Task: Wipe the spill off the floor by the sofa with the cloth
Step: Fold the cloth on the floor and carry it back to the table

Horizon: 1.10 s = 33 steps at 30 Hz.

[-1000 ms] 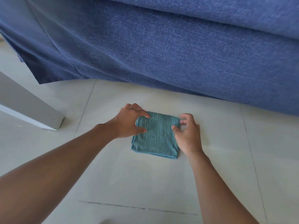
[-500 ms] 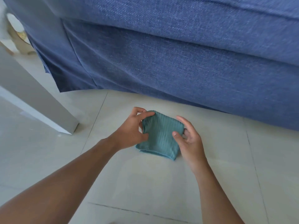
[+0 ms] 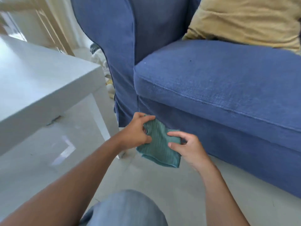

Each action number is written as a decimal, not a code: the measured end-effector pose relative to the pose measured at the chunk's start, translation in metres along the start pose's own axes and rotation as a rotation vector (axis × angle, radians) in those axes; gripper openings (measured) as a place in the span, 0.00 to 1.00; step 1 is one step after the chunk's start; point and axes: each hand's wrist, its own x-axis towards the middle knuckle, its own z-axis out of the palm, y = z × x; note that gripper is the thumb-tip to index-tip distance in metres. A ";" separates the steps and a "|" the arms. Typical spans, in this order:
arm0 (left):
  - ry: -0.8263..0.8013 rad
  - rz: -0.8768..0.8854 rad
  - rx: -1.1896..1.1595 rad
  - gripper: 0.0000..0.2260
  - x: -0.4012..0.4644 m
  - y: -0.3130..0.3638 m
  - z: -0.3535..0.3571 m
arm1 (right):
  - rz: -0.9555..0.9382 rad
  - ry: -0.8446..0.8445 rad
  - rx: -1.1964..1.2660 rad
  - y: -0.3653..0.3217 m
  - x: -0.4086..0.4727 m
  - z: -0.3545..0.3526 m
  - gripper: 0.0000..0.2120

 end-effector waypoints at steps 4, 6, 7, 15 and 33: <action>0.113 0.018 0.032 0.32 -0.020 0.068 -0.058 | -0.175 -0.084 0.035 -0.088 0.000 -0.005 0.15; 0.180 0.031 0.055 0.31 -0.034 0.097 -0.087 | -0.230 -0.129 0.092 -0.129 0.003 -0.003 0.16; 0.217 0.029 0.064 0.31 -0.041 0.108 -0.103 | -0.252 -0.156 0.127 -0.150 0.005 0.000 0.16; 0.516 -0.250 -0.107 0.29 -0.139 0.103 -0.260 | -0.289 -0.671 0.055 -0.302 0.047 0.107 0.24; 0.573 -0.802 0.355 0.19 -0.261 0.001 -0.337 | -0.544 -0.932 -0.706 -0.357 0.027 0.308 0.25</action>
